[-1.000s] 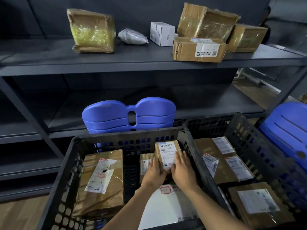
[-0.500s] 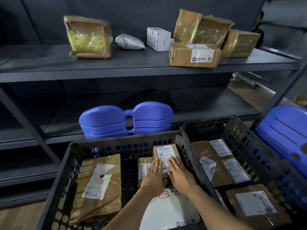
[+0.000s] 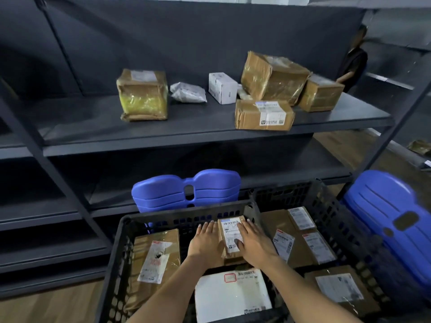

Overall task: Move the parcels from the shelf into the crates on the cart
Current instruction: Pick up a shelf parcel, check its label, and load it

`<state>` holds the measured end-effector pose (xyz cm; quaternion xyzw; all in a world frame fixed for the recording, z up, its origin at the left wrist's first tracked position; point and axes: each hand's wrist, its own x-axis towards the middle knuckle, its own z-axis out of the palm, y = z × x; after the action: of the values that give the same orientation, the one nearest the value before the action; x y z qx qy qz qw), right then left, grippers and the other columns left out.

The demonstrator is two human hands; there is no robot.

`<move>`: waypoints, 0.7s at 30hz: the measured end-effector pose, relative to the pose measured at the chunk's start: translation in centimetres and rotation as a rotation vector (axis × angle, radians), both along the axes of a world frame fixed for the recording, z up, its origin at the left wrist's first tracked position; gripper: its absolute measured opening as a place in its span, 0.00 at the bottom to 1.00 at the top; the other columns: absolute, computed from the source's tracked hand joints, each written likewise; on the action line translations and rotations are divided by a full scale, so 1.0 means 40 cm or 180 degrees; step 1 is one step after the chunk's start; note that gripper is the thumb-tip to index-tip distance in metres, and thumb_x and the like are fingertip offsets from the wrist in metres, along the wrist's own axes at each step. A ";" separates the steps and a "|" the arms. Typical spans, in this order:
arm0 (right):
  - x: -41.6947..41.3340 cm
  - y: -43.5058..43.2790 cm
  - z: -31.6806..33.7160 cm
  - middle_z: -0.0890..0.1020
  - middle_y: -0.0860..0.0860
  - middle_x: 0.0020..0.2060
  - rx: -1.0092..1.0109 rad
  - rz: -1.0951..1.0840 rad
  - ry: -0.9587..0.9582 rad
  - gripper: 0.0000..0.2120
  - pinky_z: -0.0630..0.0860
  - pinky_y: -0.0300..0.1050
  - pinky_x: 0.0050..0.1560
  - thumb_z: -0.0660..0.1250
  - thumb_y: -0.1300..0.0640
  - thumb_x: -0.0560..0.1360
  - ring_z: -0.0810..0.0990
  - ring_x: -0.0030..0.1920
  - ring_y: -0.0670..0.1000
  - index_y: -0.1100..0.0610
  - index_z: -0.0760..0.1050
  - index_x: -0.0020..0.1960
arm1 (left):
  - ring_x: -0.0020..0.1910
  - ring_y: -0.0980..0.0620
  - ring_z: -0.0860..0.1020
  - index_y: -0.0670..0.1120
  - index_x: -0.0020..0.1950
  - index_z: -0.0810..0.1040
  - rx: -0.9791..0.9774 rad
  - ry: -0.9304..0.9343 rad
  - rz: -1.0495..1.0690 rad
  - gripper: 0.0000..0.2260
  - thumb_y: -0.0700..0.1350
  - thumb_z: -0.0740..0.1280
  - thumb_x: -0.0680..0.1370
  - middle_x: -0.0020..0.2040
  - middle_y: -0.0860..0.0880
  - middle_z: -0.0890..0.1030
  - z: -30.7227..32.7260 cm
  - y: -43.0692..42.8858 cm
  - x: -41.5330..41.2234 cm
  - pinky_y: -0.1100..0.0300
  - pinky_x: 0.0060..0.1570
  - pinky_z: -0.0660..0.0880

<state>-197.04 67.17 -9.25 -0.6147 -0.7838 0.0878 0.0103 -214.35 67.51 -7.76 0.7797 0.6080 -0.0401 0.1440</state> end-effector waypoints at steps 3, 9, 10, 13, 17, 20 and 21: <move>-0.003 0.003 0.103 0.54 0.53 0.78 0.0176 -0.0018 0.0094 0.28 0.52 0.47 0.76 0.51 0.46 0.82 0.51 0.78 0.52 0.57 0.51 0.79 | 0.79 0.48 0.50 0.42 0.79 0.49 0.0275 -0.0107 0.0017 0.28 0.52 0.52 0.83 0.80 0.45 0.53 0.119 0.007 -0.030 0.55 0.77 0.45; 0.007 0.045 0.274 0.56 0.53 0.78 0.0541 -0.0126 0.0291 0.28 0.49 0.45 0.76 0.52 0.47 0.82 0.51 0.78 0.52 0.58 0.52 0.78 | 0.79 0.47 0.50 0.41 0.79 0.49 0.0624 -0.0130 -0.0082 0.28 0.51 0.52 0.83 0.80 0.44 0.52 0.306 0.052 -0.065 0.53 0.77 0.47; 0.012 0.052 0.298 0.56 0.54 0.78 0.0603 -0.0130 0.0301 0.28 0.49 0.45 0.76 0.52 0.47 0.83 0.51 0.78 0.52 0.59 0.52 0.78 | 0.79 0.47 0.50 0.40 0.79 0.48 0.0703 -0.0102 -0.0109 0.28 0.52 0.52 0.83 0.79 0.44 0.52 0.327 0.061 -0.066 0.53 0.77 0.47; 0.035 0.072 0.360 0.57 0.54 0.77 0.0761 -0.0169 0.0372 0.28 0.52 0.45 0.75 0.52 0.47 0.82 0.53 0.77 0.52 0.58 0.53 0.78 | 0.78 0.48 0.51 0.40 0.79 0.49 0.0911 -0.0113 -0.0124 0.28 0.52 0.52 0.83 0.79 0.44 0.53 0.377 0.079 -0.060 0.55 0.77 0.46; 0.078 0.097 0.425 0.57 0.53 0.77 0.0845 -0.0248 0.0513 0.28 0.57 0.46 0.73 0.53 0.47 0.82 0.54 0.77 0.52 0.58 0.54 0.78 | 0.78 0.48 0.53 0.41 0.79 0.51 0.1074 -0.0317 -0.0022 0.28 0.52 0.54 0.83 0.79 0.45 0.55 0.429 0.101 -0.025 0.56 0.77 0.48; 0.133 0.126 0.464 0.58 0.53 0.77 0.0922 -0.0311 0.0641 0.27 0.61 0.47 0.71 0.53 0.47 0.82 0.54 0.77 0.52 0.58 0.55 0.77 | 0.78 0.48 0.55 0.41 0.79 0.53 0.1157 -0.0511 0.0158 0.28 0.52 0.55 0.83 0.79 0.45 0.58 0.462 0.122 0.025 0.56 0.75 0.51; 0.153 0.140 0.477 0.58 0.53 0.77 0.0963 -0.0318 0.0662 0.27 0.62 0.47 0.71 0.54 0.47 0.82 0.55 0.77 0.52 0.58 0.55 0.77 | 0.78 0.47 0.55 0.41 0.78 0.54 0.1205 -0.0540 0.0210 0.27 0.52 0.55 0.83 0.78 0.45 0.59 0.472 0.130 0.044 0.55 0.75 0.52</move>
<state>-190.92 72.79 9.84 -0.6319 -0.7512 0.0313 0.1879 -212.61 72.71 11.13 0.7732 0.6156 0.1454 0.0468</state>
